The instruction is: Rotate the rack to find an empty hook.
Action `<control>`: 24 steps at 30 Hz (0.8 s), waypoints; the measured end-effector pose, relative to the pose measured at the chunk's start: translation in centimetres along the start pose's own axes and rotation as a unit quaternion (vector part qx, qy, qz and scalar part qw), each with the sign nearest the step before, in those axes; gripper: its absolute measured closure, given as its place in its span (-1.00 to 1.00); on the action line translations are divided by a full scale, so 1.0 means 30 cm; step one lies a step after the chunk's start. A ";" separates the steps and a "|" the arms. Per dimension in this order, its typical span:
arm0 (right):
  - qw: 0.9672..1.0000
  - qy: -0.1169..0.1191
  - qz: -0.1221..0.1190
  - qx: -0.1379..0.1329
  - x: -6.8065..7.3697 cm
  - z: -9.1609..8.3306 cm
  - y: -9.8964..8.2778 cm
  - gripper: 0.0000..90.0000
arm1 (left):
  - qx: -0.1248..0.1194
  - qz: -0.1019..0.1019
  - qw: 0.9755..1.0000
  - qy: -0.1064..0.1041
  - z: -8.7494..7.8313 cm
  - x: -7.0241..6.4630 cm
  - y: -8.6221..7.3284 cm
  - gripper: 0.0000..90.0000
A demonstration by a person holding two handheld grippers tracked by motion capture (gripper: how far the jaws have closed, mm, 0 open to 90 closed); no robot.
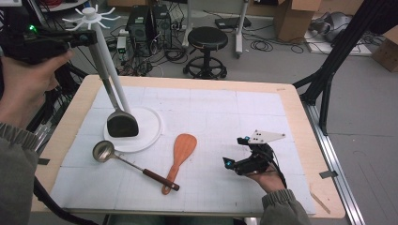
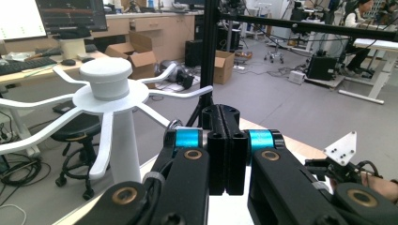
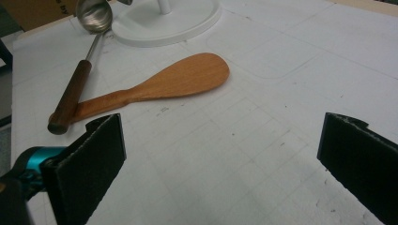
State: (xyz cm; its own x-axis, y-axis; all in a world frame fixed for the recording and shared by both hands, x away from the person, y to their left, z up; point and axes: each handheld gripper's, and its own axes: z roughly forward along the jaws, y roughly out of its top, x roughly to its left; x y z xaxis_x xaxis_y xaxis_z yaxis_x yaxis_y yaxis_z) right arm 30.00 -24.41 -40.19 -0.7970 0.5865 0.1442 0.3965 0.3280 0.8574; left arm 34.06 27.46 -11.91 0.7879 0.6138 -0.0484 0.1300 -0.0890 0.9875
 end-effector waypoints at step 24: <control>1.000 0.005 -0.003 0.003 0.003 0.007 0.001 -0.99 | -0.011 -0.007 1.000 0.027 -0.062 0.054 -0.001 0.99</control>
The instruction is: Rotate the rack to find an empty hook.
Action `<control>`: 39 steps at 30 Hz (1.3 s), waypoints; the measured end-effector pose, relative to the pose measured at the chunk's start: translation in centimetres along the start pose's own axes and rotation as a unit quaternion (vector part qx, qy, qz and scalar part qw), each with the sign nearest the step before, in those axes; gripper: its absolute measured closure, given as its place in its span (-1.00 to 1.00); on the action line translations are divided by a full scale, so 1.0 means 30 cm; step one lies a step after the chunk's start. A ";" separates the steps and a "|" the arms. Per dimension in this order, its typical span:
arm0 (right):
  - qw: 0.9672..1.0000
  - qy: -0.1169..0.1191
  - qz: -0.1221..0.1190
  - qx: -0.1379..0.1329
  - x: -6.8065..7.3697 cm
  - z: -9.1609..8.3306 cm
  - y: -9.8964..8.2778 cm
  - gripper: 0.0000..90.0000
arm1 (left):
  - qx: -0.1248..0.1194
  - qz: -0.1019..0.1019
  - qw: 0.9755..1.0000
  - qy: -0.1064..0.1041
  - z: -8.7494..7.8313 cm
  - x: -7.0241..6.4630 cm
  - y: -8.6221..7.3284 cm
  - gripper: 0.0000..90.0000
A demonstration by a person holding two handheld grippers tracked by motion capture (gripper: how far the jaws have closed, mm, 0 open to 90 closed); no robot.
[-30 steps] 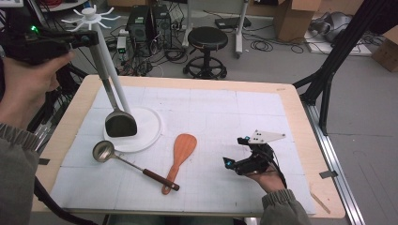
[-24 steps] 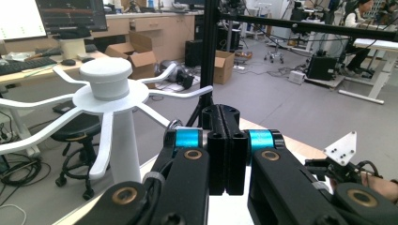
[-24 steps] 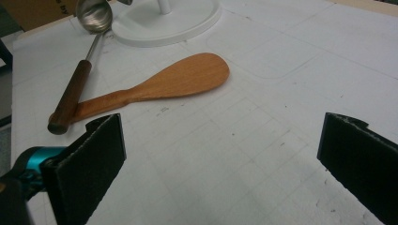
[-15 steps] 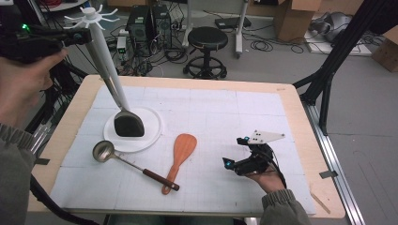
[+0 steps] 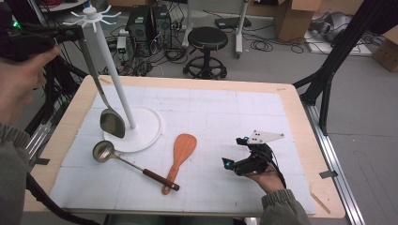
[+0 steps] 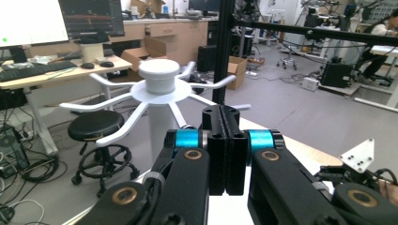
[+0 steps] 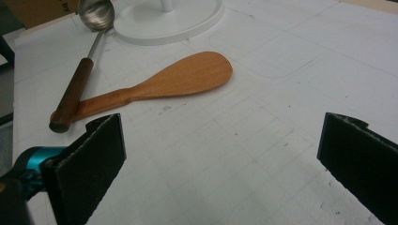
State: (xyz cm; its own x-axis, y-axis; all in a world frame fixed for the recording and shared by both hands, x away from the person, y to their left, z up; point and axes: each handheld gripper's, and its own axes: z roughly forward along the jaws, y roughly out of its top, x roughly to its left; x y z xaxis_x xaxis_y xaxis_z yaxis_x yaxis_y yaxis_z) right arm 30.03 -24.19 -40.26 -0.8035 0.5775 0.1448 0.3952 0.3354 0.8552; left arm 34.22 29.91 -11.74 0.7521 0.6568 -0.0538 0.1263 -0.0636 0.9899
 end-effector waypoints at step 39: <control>1.000 0.001 -0.002 0.004 0.007 0.001 0.000 -1.00 | 0.020 -0.005 1.000 0.003 -0.024 0.026 -0.010 0.99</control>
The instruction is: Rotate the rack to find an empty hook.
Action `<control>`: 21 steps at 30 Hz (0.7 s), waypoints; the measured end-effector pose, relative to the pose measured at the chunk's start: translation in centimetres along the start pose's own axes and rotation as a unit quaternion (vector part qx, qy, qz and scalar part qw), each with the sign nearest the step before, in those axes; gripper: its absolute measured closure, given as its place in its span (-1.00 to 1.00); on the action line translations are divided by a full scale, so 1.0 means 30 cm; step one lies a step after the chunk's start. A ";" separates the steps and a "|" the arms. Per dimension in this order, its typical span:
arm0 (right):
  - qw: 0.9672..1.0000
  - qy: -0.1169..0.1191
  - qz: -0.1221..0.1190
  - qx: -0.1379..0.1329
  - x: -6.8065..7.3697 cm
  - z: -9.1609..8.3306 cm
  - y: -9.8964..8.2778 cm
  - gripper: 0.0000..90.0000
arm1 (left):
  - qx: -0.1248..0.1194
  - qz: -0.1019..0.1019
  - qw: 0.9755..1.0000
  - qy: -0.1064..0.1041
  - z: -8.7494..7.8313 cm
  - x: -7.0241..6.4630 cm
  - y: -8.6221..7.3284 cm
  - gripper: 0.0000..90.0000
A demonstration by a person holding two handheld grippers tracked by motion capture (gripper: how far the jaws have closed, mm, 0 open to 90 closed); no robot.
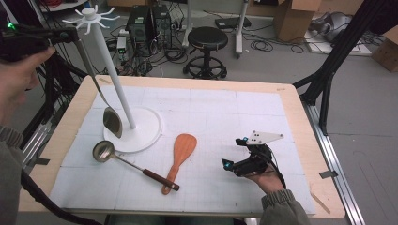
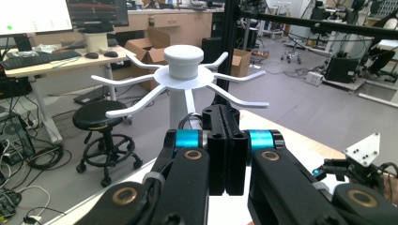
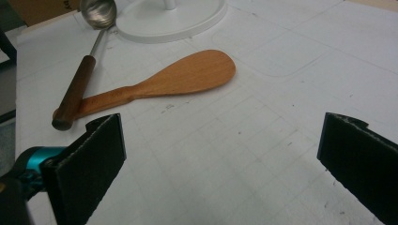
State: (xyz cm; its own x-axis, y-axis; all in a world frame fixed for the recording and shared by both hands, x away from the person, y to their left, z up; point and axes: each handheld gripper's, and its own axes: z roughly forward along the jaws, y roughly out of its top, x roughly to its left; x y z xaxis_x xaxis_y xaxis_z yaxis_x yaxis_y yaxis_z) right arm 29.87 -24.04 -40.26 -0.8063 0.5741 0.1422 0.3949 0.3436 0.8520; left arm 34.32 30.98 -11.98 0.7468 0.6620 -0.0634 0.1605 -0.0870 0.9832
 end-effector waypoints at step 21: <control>1.000 -0.005 -0.001 0.001 0.003 -0.001 0.000 -1.00 | 0.015 0.015 0.999 -0.025 -0.018 -0.035 -0.086 0.83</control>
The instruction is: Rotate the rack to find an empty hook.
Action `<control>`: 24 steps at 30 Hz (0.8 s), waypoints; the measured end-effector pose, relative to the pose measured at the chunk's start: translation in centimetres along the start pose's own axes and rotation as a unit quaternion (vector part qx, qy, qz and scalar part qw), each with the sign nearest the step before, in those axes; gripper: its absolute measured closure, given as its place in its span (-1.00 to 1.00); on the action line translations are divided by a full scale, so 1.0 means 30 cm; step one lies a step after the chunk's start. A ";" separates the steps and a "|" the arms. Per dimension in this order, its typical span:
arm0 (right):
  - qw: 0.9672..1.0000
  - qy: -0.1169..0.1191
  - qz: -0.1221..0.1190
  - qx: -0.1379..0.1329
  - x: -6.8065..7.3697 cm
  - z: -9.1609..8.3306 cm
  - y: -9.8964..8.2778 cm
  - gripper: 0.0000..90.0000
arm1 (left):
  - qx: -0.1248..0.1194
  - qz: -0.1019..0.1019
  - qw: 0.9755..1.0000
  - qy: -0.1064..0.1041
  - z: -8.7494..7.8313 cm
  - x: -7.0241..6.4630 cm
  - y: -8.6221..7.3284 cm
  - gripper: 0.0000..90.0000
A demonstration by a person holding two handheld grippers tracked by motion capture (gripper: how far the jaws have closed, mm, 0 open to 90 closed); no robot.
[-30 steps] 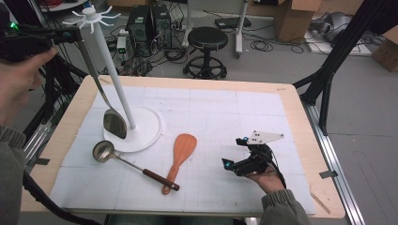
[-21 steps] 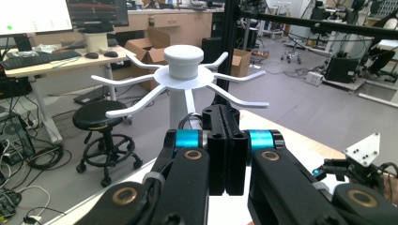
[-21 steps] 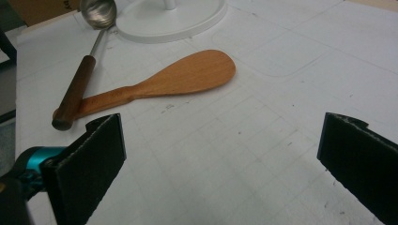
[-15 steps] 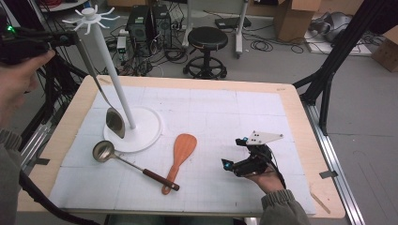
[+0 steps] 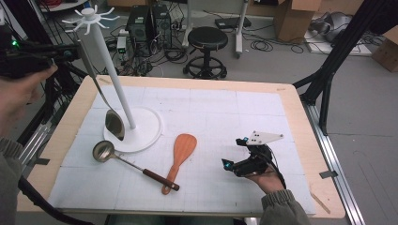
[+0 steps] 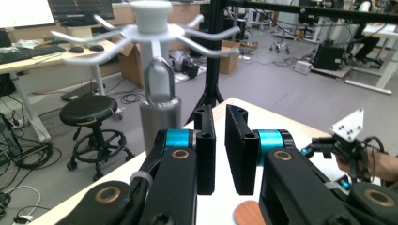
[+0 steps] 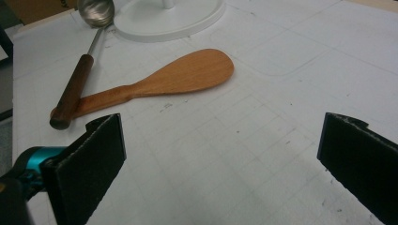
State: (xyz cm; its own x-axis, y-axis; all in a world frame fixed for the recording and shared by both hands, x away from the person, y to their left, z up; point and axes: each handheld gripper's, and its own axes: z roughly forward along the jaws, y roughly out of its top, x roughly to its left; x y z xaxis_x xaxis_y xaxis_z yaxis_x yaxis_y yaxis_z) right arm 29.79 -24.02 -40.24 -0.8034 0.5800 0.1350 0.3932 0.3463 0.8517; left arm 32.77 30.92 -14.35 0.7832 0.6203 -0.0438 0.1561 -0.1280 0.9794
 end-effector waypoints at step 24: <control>1.000 -0.004 -0.002 -0.003 0.009 -0.013 0.005 -0.99 | 0.010 0.000 0.999 -0.035 0.008 -0.028 -0.121 0.56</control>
State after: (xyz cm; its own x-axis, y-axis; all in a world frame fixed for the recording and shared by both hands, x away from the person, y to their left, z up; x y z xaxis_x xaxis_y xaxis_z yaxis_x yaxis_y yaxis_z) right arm 29.48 -24.09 -39.88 -0.8008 0.5850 0.1281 0.3878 0.3435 0.8553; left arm 31.69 30.69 -17.92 0.8234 0.5645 -0.0576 0.1674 -0.1446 0.9752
